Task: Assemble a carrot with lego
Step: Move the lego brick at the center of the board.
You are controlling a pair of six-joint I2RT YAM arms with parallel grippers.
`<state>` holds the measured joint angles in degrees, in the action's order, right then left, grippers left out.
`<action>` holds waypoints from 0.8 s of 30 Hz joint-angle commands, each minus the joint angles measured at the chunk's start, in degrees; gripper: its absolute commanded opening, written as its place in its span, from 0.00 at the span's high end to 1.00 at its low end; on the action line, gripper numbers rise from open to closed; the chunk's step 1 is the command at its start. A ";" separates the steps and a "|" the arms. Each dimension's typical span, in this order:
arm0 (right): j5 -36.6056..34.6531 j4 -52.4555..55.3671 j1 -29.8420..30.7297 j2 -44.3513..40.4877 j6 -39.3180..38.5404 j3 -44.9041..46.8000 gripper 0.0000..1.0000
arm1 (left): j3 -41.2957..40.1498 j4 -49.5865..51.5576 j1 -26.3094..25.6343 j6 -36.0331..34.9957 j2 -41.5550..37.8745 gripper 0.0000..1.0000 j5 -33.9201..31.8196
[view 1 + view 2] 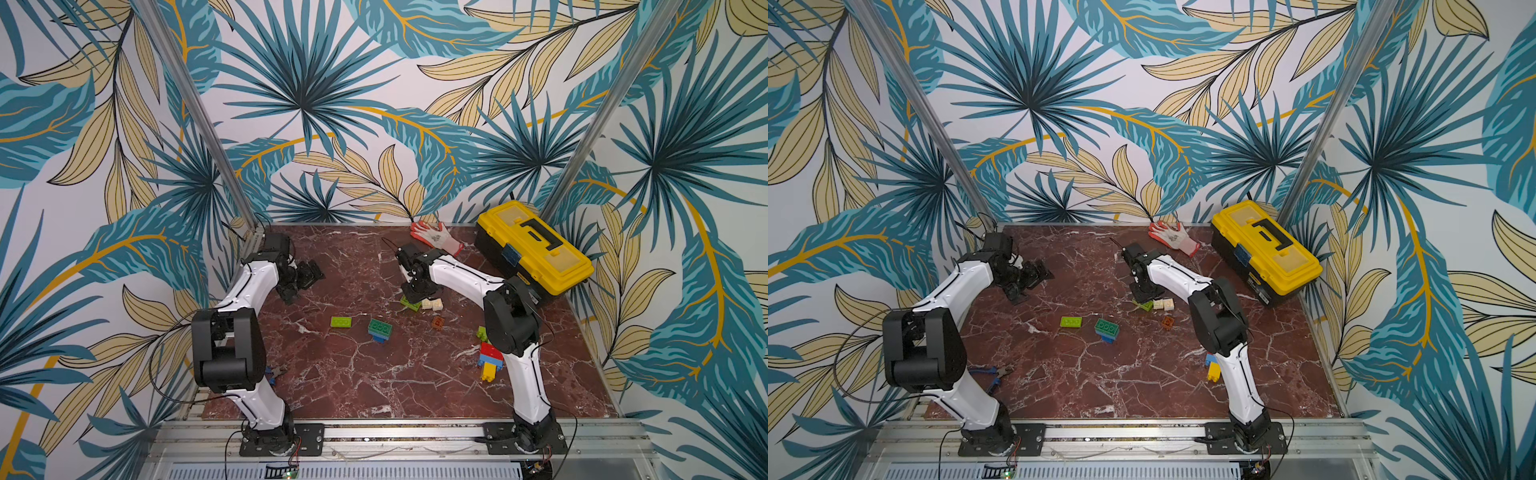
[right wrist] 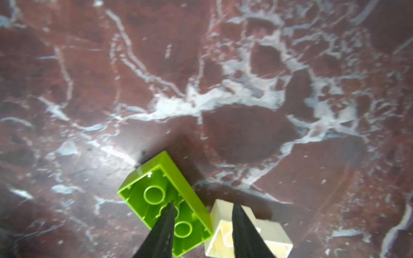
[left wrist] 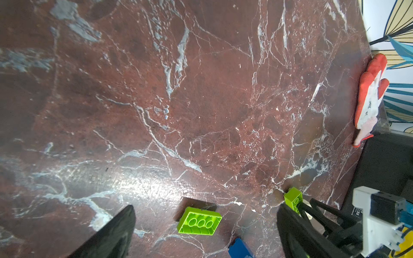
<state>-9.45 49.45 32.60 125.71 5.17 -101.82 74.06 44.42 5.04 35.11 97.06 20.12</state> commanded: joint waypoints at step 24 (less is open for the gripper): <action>11.39 -0.18 -0.99 -1.41 -16.44 1.04 0.22 | -1.31 -1.27 1.93 -1.63 -0.97 0.01 2.47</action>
<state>-0.03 47.44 32.12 121.86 -8.29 -99.26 73.38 44.12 6.11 34.26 97.06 22.00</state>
